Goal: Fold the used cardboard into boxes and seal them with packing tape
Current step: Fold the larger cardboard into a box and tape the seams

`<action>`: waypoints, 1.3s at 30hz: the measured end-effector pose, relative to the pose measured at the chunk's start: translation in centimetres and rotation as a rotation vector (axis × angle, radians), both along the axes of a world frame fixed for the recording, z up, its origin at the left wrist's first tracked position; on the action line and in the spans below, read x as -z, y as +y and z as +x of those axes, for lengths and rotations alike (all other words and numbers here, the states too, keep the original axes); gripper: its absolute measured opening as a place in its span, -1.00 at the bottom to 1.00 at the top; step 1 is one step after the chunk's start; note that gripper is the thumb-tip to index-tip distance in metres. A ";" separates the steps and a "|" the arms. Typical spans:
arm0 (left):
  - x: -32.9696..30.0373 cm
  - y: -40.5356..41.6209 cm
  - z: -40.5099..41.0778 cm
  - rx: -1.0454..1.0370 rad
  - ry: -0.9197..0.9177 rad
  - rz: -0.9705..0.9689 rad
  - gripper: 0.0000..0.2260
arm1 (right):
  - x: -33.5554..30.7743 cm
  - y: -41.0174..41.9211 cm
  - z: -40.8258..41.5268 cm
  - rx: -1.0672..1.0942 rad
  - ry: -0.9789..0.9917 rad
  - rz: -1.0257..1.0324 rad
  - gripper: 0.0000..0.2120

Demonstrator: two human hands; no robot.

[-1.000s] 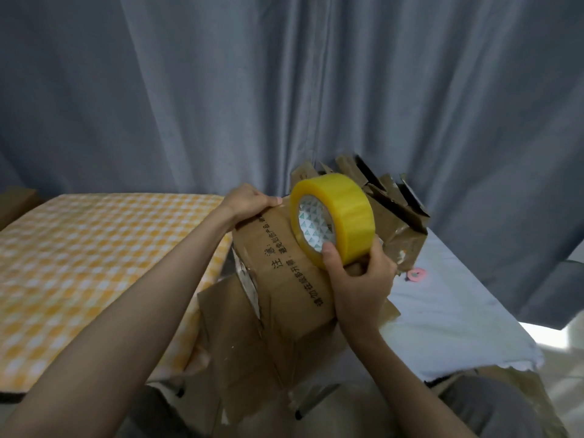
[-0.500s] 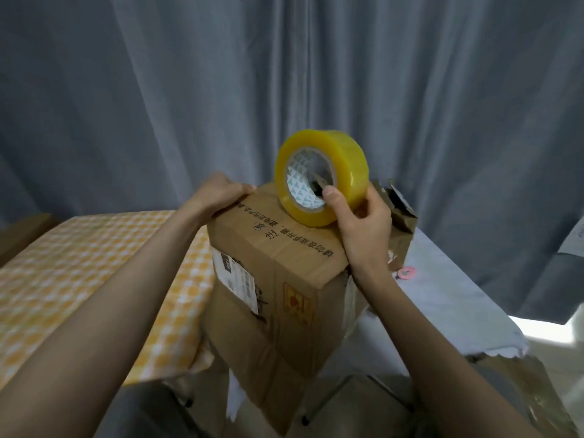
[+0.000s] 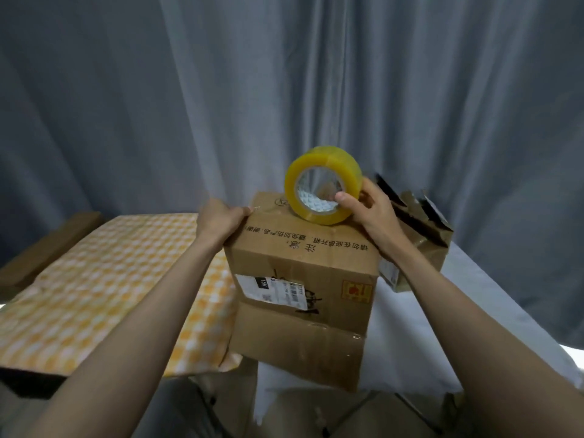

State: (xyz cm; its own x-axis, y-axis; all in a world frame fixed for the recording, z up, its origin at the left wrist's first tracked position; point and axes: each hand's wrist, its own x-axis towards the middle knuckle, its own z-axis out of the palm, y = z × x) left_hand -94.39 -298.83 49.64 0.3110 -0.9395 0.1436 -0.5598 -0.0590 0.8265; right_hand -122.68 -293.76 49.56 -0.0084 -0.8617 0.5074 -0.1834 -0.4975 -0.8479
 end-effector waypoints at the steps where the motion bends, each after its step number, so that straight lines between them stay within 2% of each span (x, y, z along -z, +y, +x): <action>1: 0.2 -0.2 0.2 -0.010 0.007 0.006 -0.57 | 0.0 -0.1 0.2 -0.005 -0.017 -0.006 -0.70; 6: 2.2 -0.7 -0.2 -0.033 -0.052 0.034 -0.57 | 0.9 -0.3 0.8 -0.016 0.061 -0.068 -0.71; 10: 5.6 -0.2 -1.3 0.018 -0.132 0.028 -0.54 | 3.7 -0.4 0.1 -0.023 0.091 0.018 -0.71; 13: 6.7 -0.1 -2.0 0.020 -0.204 -0.060 -0.67 | 4.3 -0.8 -0.1 -0.010 0.079 0.041 -0.67; 15: 6.5 -0.2 -2.2 0.018 -0.381 -0.181 -0.66 | 4.3 -1.2 -0.1 -0.006 0.067 0.053 -0.65; 18: 6.3 0.0 -3.0 0.219 -0.577 -0.356 -0.77 | 4.7 -1.6 -0.3 -0.009 0.050 0.070 -0.64; 20: 6.4 0.5 -3.8 0.348 -0.588 -0.324 -0.76 | 4.8 -1.9 -0.4 -0.002 0.047 0.073 -0.64; 21: 6.6 0.7 -4.0 0.388 -0.577 -0.274 -0.71 | 4.8 -2.0 -0.4 0.003 0.047 0.070 -0.65; 24: 7.4 1.2 -4.1 0.501 -0.646 -0.096 -0.36 | 4.7 -2.1 -0.1 0.007 0.053 0.070 -0.67; 27: 7.7 1.2 -3.9 0.525 -0.733 -0.026 -0.14 | 3.8 -1.9 0.1 0.015 0.090 0.071 -0.69; 34: 7.7 1.4 -3.6 0.543 -0.772 0.059 -0.09 | 0.8 -0.3 -3.7 0.240 0.303 0.015 -0.63; 39: 7.6 1.1 -3.5 0.552 -0.784 0.059 -0.12 | 0.3 1.6 -9.7 0.480 0.686 -0.008 -0.53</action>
